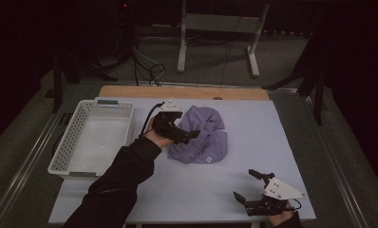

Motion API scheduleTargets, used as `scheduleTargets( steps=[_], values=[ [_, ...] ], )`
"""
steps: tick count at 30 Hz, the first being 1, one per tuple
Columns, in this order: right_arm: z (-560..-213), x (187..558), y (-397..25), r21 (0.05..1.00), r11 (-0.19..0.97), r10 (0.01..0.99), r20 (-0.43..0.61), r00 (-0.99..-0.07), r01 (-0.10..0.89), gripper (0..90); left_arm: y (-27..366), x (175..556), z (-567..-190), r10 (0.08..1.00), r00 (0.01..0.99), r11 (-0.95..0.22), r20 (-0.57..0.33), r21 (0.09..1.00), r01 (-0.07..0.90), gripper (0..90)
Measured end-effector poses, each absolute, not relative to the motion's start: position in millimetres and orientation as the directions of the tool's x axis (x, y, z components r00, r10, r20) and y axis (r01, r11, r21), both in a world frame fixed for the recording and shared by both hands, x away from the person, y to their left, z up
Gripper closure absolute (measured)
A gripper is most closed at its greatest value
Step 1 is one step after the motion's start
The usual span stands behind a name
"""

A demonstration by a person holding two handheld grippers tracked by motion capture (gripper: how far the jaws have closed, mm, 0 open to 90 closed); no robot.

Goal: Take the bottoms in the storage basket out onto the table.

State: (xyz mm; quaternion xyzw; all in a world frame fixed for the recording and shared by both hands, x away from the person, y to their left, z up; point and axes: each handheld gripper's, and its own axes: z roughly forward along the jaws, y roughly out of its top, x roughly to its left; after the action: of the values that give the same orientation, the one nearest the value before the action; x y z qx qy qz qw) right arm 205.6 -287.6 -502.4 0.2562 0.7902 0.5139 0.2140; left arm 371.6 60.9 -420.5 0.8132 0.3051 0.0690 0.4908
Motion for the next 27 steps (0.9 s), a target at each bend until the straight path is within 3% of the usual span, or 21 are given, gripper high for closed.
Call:
scheduleTargets(
  steps=[27],
  values=[
    [-503.7, 206.3, -289.6, 0.920, 0.337, 0.633, -0.064, -0.771, 0.200, 9.0, 80.4, 316.1, -470.2, 0.530, 0.828, -0.398, -0.184, 0.808, 0.434, 0.0]
  ],
)
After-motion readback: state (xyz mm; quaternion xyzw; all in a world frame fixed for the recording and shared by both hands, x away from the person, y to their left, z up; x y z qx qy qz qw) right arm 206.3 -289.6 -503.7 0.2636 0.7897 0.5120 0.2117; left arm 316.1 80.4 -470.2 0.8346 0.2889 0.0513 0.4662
